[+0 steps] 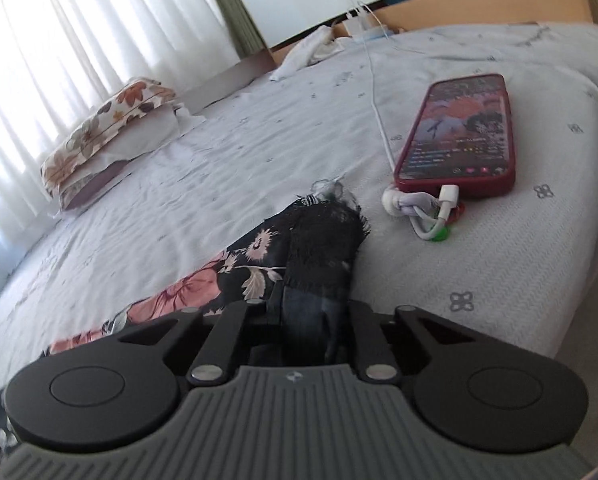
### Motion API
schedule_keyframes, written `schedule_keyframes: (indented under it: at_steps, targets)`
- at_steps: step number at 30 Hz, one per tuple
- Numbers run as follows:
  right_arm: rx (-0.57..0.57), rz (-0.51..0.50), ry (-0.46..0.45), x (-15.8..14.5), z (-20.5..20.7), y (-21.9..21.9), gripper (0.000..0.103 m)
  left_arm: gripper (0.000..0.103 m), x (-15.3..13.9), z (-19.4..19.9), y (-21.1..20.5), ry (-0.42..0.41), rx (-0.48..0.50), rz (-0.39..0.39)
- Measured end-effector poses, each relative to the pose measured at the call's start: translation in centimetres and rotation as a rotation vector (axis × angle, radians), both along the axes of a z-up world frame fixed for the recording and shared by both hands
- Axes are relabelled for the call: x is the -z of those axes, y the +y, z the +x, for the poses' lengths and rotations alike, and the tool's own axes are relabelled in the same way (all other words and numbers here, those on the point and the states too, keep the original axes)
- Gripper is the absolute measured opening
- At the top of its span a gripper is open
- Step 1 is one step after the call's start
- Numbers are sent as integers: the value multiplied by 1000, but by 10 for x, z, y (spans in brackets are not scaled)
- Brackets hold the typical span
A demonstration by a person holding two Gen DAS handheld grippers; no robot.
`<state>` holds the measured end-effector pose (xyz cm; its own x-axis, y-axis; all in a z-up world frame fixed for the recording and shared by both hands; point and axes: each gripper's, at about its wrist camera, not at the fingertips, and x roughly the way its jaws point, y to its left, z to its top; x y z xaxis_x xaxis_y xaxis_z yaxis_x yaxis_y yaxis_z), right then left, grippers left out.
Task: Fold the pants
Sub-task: 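Lift the lace hem with the right tool and fold it over toward the left tool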
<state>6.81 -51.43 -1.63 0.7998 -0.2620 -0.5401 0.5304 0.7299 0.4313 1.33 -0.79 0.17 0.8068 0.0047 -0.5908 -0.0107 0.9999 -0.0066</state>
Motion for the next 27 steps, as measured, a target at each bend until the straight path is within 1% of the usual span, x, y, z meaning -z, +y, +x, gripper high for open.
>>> schedule_keyframes:
  at_steps: [2,4,6,8,10,13,16,18,20,22,24,27]
  targets:
    - [4,-27,23,-4,3,5,11,46,-3,0,2,1,0,-8]
    - [-19,-53,28,-10,7,18,8,46,-7,0,6,-6,0,-15]
    - [-69,-72,18,-20,16,37,7,47,-12,0,9,-28,-8,-9]
    - [-143,-95,15,-30,30,65,7,49,-18,0,13,-59,-18,-1]
    - [-231,-125,10,-37,48,101,7,51,-24,0,19,-85,-24,-10]
    - [-383,-165,0,-39,77,167,7,52,-30,1,32,-113,-43,-50]
    - [-551,-179,-4,-33,101,241,7,53,-32,2,48,-110,-68,-83]
    - [-659,-175,3,-29,112,287,7,53,-33,4,60,-99,-120,-102]
    - [-755,-163,21,-22,118,330,7,53,-35,4,72,-101,-146,-132]
    - [-835,-148,41,-14,121,365,7,53,-36,1,84,-117,-169,-143]
    - [-897,-151,55,-8,119,393,7,54,-37,1,93,-126,-192,-136]
    - [-956,-155,70,1,112,419,8,54,-36,2,105,-118,-229,-156]
